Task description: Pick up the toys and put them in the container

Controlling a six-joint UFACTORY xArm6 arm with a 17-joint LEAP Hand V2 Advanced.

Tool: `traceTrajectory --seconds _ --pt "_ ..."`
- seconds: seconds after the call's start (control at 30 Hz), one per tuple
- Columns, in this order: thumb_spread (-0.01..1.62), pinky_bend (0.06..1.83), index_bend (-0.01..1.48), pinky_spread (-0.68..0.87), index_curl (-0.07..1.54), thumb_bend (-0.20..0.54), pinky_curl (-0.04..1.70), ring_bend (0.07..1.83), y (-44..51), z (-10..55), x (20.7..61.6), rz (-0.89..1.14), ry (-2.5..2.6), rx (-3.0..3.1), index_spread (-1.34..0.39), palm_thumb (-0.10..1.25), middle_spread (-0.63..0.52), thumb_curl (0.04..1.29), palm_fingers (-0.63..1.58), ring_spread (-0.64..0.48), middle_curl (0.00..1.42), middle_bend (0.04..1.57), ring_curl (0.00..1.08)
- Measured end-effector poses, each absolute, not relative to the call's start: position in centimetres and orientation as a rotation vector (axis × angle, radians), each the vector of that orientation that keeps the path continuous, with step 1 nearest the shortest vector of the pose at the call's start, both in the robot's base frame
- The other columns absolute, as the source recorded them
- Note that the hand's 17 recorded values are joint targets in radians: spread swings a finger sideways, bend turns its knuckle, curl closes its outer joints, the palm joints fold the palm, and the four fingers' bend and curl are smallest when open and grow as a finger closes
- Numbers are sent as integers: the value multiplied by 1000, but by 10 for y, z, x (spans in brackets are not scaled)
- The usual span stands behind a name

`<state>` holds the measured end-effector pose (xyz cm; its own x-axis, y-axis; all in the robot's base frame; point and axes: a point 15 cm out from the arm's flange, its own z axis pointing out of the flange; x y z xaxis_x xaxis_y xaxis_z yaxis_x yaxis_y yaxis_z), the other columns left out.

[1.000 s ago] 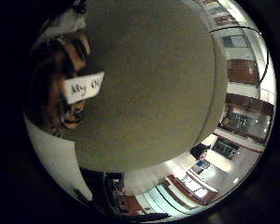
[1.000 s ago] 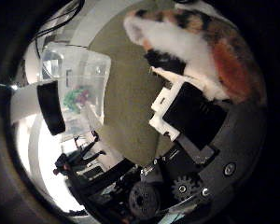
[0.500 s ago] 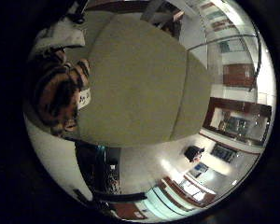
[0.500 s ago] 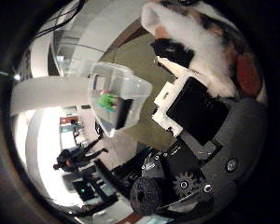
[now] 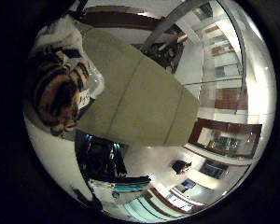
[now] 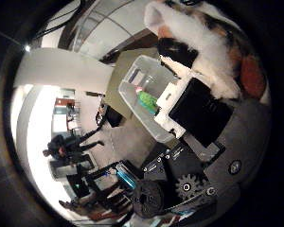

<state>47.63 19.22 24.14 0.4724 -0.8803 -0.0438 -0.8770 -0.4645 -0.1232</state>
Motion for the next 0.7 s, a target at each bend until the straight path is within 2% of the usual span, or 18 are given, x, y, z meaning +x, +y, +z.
traceTrajectory --seconds 0.13,0.2,0.27,0.33,0.4,0.47,0.5,0.57,0.6,0.7 --pt "1075 1424 1199 -173 695 -13 686 1453 246 235 460 -37 1477 -2609 -210 1050 -114 616 1198 -178 639 1340 605" --pt "1061 1430 1182 -178 695 -35 698 1442 269 238 464 -77 1427 -2580 -213 998 -114 607 1168 -181 640 1349 605" --pt "1014 1435 1101 -194 686 -44 700 1406 283 248 478 -141 1382 -2520 -230 922 -124 587 1089 -191 633 1332 601" --pt "948 1449 931 -220 680 -43 707 1396 296 260 495 -213 1333 -2451 -268 857 -138 569 921 -197 621 1256 602" --pt "932 1419 719 -290 642 -36 687 1339 301 257 499 -237 1312 -2431 -321 817 -175 545 587 -225 600 1134 585" --pt "963 1294 656 -303 608 -29 652 1260 299 232 488 -212 1318 -2470 -372 796 -196 522 348 -216 576 1048 555" --pt "973 1243 680 -278 613 -32 649 1217 300 225 485 -208 1311 -2482 -382 784 -194 515 229 -205 560 996 546" --pt "1007 1076 722 -105 586 -32 581 1027 303 217 484 -203 1305 -2494 -412 749 -170 490 7 -151 496 849 469" --pt "1019 994 703 19 552 -33 525 932 304 211 484 -197 1300 -2506 -419 728 -151 476 -34 -100 454 771 414" --pt "1036 865 614 210 490 -28 442 813 310 197 481 -182 1279 -2536 -419 707 -121 452 -24 -12 403 670 349"
